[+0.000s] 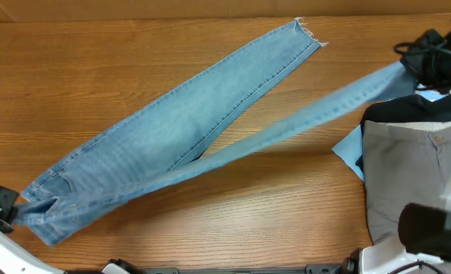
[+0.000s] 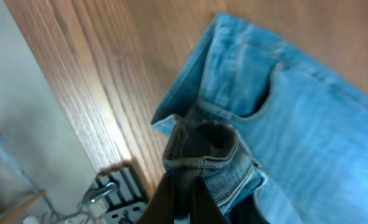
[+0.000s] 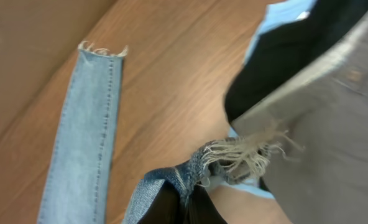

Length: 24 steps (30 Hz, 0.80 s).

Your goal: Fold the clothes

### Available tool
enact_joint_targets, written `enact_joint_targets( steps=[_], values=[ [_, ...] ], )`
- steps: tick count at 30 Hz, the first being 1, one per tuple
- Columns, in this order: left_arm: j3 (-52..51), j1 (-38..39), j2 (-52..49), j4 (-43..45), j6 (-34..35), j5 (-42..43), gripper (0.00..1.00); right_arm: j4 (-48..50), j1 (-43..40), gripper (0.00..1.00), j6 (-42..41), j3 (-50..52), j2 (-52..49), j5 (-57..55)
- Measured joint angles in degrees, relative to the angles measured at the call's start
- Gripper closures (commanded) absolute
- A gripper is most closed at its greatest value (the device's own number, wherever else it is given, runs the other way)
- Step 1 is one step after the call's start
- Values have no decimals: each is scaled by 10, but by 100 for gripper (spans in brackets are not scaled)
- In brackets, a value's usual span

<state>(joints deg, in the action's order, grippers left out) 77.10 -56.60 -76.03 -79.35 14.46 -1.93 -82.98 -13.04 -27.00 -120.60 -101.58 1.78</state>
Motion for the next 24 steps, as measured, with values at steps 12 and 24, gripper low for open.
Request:
enact_joint_targets(
  steps=[12, 24],
  values=[
    [-176, 0, -3, 152, 17, -28, 91, 109, 19, 96, 0, 1, -54, 61],
    [-185, 4, -55, 269, 26, -28, 79, 172, 53, 95, -24, 4, -123, 63]
  ],
)
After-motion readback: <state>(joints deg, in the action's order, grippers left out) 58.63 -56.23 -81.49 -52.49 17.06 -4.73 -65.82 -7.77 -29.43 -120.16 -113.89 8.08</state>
